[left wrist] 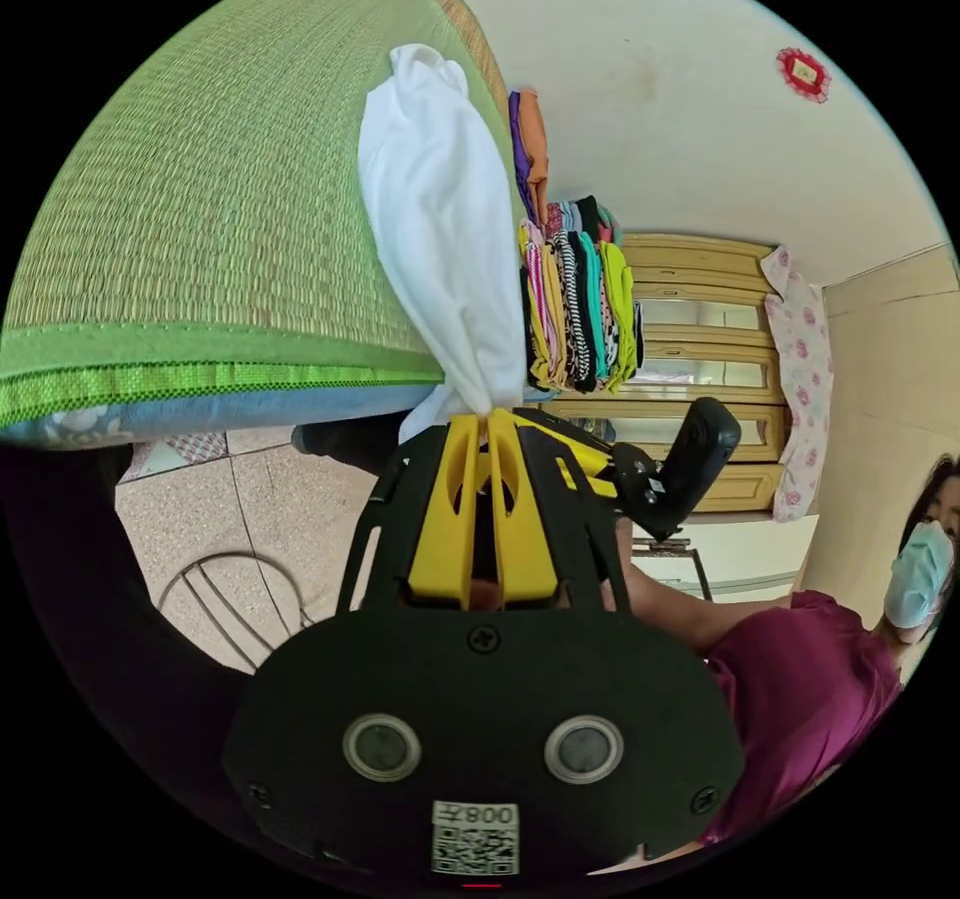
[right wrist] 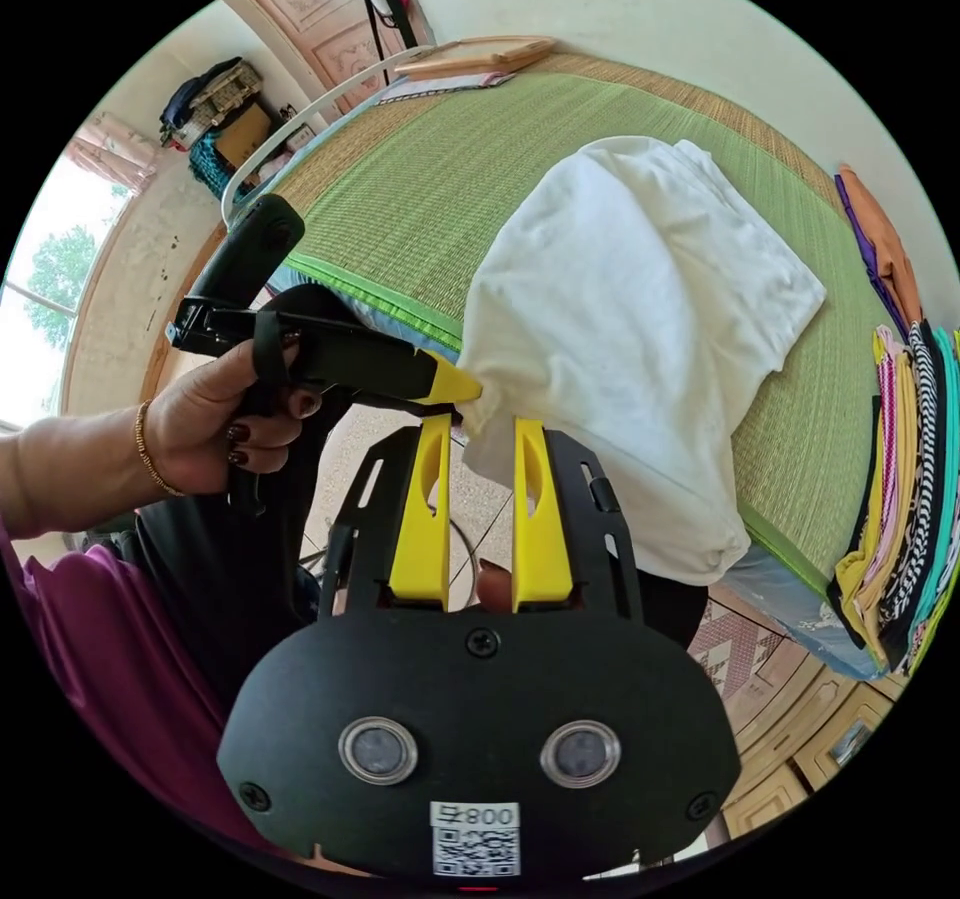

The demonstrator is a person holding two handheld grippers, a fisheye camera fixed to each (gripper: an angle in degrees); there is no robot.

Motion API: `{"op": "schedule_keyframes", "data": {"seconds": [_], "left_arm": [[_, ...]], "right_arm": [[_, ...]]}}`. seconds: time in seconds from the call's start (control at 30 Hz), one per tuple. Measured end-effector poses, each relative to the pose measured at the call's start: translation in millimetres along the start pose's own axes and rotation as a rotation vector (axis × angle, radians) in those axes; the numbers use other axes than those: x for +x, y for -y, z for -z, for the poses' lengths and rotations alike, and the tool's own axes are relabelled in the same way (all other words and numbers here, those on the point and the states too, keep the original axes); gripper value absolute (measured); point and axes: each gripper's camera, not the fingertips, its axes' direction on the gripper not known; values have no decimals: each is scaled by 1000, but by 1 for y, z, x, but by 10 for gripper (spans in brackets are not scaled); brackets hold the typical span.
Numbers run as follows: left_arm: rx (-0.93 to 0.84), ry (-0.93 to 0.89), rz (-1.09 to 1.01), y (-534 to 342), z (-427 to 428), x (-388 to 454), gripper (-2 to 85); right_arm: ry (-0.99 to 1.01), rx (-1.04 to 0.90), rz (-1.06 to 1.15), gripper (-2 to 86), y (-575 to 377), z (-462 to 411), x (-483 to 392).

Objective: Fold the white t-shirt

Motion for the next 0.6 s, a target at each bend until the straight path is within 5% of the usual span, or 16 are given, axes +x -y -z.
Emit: {"op": "schedule_keyframes", "data": {"seconds": [0.3,0.6], "left_arm": [[-26,-79,-100,24,19,44,22],[108,-97,-130,62,88,58,56]], "right_arm": [[-43,81,-32,23,-23,37,4],[29,350,-82,15,-70,183,54]]}}
